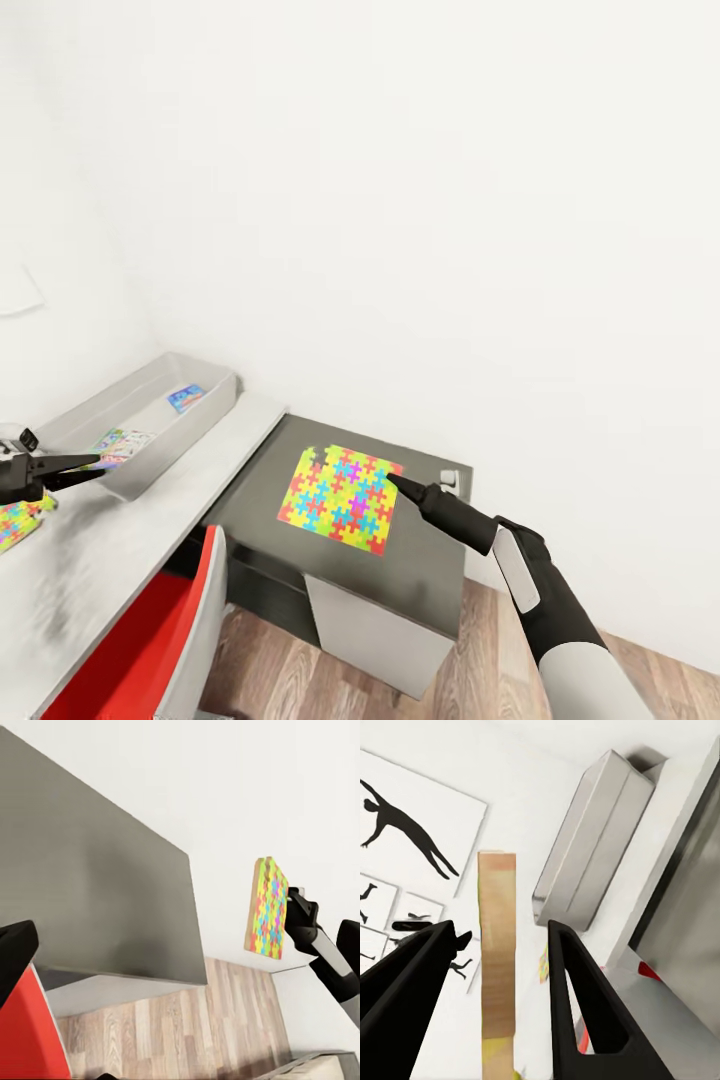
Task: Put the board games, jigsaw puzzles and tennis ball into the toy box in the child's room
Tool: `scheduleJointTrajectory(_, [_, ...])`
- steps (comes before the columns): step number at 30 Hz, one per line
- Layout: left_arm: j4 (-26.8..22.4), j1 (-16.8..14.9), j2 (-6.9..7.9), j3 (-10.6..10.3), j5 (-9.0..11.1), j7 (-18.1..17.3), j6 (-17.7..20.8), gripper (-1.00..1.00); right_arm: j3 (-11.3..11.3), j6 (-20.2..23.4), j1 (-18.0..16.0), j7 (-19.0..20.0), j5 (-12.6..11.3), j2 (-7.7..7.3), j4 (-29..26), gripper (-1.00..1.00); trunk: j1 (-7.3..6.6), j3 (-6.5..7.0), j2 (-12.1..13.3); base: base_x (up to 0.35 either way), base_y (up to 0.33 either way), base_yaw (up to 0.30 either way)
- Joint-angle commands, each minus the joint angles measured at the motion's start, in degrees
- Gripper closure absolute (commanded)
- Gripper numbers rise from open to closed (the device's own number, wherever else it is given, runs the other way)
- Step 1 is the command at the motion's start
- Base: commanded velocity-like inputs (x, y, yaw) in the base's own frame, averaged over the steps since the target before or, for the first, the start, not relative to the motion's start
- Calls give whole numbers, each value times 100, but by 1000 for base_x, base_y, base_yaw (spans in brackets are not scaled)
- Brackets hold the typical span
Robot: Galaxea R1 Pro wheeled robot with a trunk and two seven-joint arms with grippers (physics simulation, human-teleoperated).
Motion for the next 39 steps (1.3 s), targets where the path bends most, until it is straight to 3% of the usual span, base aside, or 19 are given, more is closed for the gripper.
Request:
scheduleJointTrajectory(1, [2, -6, 0, -5, 2, -21, 61, -100, -15, 32, -4, 5, -9, 5, 1, 100, 3, -4, -11, 0, 0, 210])
scheduleJointTrajectory(27, [-4, -5, -236, -7, -4, -21, 61, -100, -5, -171, -4, 20, -8, 5, 7, 100, 3, 162, -11, 0, 0, 218])
scheduleJointTrajectory(39, [-5, -5, -249, -5, -4, -21, 53, -100, 10, -240, -4, 18, 0, 5, 6, 100, 3, 171, -11, 0, 0, 35])
